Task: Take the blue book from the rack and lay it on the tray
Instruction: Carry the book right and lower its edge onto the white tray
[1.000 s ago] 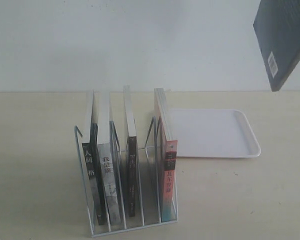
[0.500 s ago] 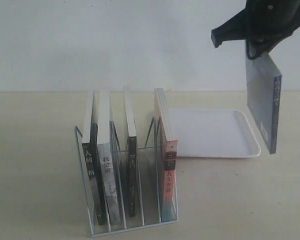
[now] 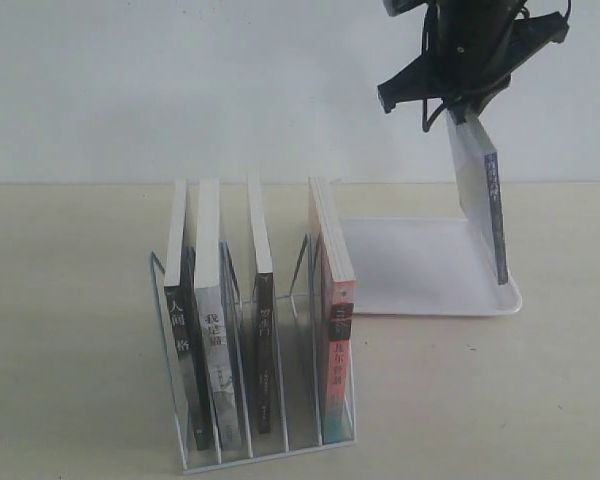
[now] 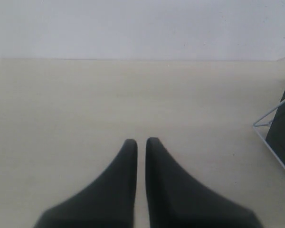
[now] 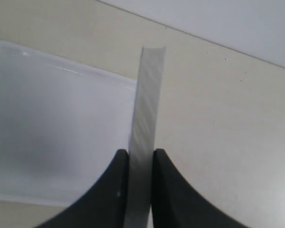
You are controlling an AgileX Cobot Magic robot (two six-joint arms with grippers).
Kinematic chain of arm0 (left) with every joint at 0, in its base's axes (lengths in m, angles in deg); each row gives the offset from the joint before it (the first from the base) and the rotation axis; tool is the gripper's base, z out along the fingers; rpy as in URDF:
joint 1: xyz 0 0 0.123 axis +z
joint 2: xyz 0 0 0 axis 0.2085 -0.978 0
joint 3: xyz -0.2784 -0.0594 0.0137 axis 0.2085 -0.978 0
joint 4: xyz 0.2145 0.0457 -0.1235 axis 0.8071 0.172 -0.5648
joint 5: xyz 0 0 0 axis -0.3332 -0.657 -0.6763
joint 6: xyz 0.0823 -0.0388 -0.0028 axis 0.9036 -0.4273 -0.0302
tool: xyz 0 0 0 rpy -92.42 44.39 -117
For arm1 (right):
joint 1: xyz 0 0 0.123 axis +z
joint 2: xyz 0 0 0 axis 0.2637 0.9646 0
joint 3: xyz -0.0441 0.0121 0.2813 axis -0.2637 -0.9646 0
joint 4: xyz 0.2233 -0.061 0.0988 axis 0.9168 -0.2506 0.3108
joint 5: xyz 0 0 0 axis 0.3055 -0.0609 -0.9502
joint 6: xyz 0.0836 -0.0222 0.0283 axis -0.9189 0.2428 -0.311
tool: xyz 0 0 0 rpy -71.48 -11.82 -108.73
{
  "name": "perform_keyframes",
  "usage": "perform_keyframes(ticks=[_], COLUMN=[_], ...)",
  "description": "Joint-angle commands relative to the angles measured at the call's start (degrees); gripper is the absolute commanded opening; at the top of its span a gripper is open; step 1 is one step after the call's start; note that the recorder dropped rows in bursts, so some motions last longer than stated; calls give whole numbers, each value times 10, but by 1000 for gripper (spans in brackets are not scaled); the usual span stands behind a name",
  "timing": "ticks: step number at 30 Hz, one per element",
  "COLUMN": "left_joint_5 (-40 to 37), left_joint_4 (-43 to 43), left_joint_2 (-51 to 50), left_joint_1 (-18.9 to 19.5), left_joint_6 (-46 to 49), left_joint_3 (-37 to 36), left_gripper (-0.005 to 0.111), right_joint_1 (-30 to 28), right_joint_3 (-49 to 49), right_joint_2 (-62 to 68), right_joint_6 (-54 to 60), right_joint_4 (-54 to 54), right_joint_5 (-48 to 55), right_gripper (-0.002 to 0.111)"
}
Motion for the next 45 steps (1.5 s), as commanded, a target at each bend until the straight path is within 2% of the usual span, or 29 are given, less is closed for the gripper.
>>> perform_keyframes(ticks=[1, 8, 18, 25, 45], left_joint_5=[2, 2, 2, 2, 2], left_joint_4=[1, 1, 1, 1, 1], left_joint_2=[1, 1, 1, 1, 1], left_joint_1=[-5, -5, -5, -5, -5], left_joint_6=[1, 1, 1, 1, 1], left_joint_3=[-2, -2, -2, -2, -2], left_gripper=[6, 6, 6, 6, 6], right_joint_1=[-4, -4, -4, -4, -4], right_joint_3=[23, 23, 25, 113, 114], right_joint_2=[23, 48, 66, 66, 131], right_joint_6=[11, 11, 8, 13, 42], right_joint_4=[-50, -52, 1, 14, 16], right_joint_5=[-5, -3, -4, 8, 8], right_gripper=[0, 0, 0, 0, 0])
